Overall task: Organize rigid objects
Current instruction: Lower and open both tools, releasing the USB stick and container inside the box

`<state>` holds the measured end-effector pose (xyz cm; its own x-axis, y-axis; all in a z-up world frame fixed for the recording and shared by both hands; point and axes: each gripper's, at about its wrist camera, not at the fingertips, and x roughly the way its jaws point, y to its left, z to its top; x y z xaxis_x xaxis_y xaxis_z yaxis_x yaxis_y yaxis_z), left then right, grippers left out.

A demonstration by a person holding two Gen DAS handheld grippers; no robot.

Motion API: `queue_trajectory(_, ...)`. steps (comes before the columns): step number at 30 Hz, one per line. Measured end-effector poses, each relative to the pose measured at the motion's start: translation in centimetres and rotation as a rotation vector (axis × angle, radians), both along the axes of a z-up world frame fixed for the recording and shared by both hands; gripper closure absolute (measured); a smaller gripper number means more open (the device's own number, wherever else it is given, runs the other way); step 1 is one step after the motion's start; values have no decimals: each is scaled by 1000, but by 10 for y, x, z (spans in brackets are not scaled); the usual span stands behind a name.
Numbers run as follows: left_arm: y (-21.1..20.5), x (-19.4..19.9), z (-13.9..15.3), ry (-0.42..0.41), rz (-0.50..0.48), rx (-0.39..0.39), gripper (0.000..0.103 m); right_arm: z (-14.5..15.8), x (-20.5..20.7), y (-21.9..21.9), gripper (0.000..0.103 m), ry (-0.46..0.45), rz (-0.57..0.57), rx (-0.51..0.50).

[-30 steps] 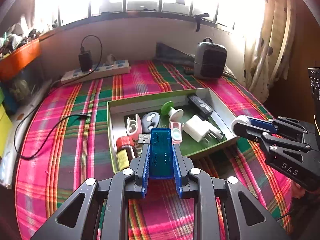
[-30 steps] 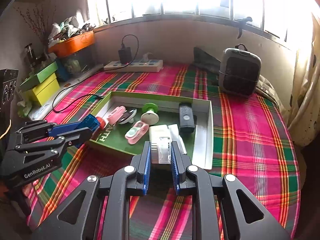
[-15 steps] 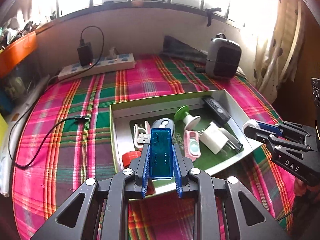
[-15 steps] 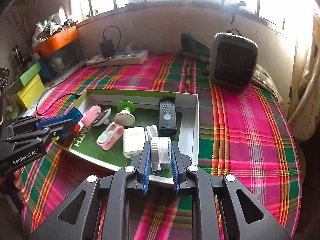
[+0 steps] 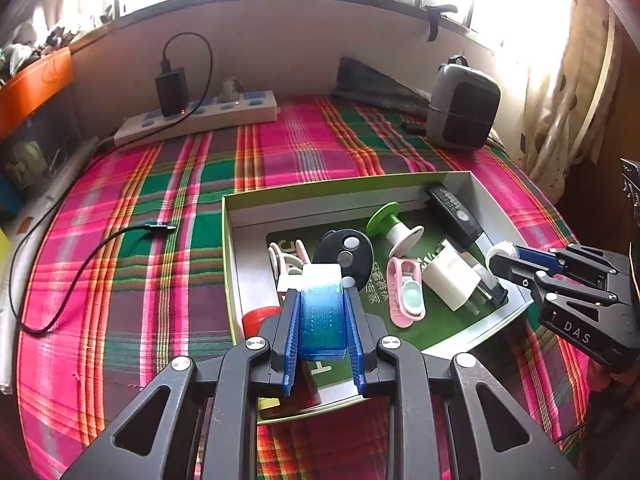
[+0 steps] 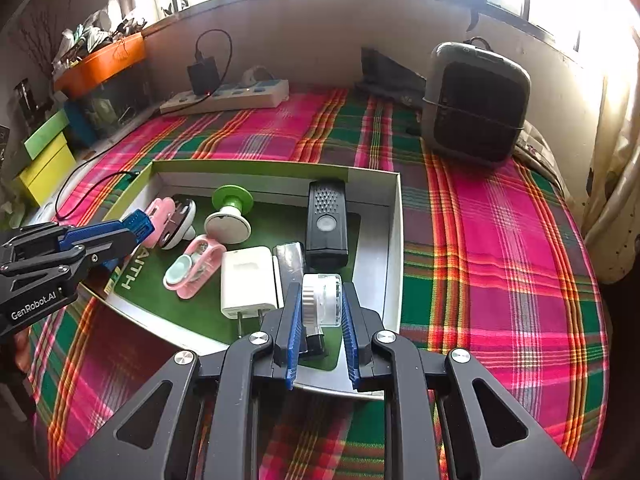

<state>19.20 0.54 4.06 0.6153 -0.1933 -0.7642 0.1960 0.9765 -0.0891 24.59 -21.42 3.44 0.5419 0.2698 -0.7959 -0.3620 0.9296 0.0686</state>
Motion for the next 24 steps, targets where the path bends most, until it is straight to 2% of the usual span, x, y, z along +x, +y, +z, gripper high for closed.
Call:
queue_trajectory(22,-3,0,-7,23,-11,-12,81,-8,5,0,83,16,-15,5)
queue_trajectory(24,-4,0,-7,22,-8,-15,81,-8,5,0,81,16,-17,5)
